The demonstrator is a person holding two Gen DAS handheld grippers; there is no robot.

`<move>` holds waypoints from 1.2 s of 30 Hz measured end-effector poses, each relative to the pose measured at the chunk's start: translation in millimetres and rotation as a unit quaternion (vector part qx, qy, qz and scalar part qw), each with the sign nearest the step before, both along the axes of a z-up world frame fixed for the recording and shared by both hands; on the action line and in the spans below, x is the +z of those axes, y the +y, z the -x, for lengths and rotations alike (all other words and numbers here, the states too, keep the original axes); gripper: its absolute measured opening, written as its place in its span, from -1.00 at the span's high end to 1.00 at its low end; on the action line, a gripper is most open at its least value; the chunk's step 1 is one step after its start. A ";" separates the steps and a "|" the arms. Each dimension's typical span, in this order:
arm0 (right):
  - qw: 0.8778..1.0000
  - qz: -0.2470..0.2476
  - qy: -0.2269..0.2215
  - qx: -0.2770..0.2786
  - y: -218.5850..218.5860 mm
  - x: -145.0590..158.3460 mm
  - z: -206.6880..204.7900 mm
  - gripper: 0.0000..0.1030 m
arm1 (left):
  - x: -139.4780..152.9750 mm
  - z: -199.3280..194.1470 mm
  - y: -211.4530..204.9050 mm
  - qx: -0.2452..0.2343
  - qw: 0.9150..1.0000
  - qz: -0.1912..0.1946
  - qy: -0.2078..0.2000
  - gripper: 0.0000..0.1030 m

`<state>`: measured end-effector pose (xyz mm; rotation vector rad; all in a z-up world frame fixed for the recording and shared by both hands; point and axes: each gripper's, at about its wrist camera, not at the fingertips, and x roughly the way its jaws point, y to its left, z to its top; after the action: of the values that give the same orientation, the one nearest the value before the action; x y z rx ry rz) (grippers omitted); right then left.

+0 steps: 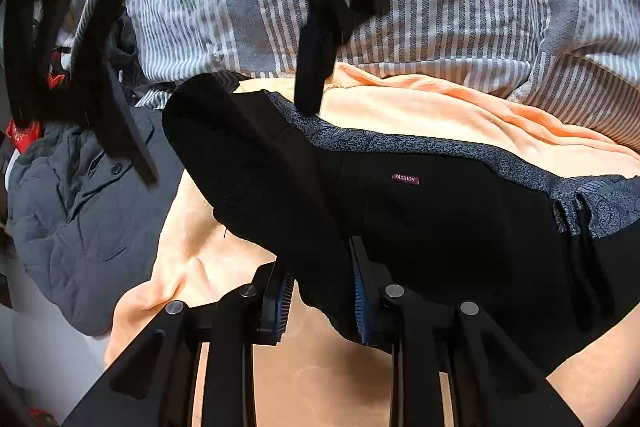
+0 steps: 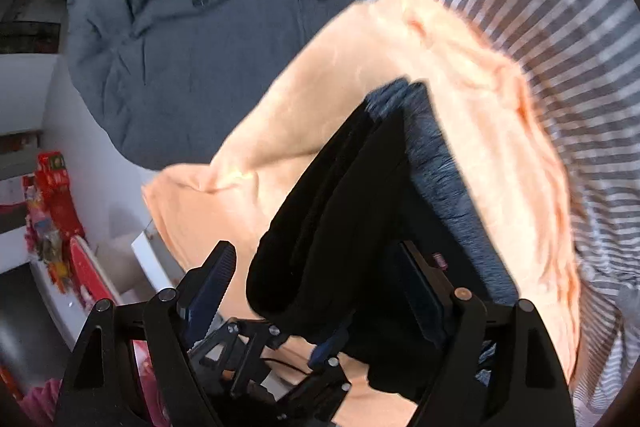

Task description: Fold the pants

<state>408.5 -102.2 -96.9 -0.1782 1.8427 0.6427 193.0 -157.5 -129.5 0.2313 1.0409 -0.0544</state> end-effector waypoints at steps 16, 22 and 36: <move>0.973 -0.147 -0.068 -0.163 -134.8 34.6 28.5 0.64 | 38.7 26.1 -51.9 -0.081 0.996 0.003 -0.047 0.47; 0.939 -0.214 -0.098 -0.250 -216.3 62.2 62.2 0.64 | 67.2 36.5 -94.6 -0.128 0.990 0.023 -0.056 0.47; 0.846 -0.275 -0.156 -0.430 -417.7 72.1 179.4 0.64 | 81.4 94.6 -239.2 -0.280 0.959 0.039 -0.023 0.47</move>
<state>229.1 -519.9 -24.8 0.8418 1.1699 0.4265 98.4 -396.8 -48.1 0.4486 0.8979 -0.5982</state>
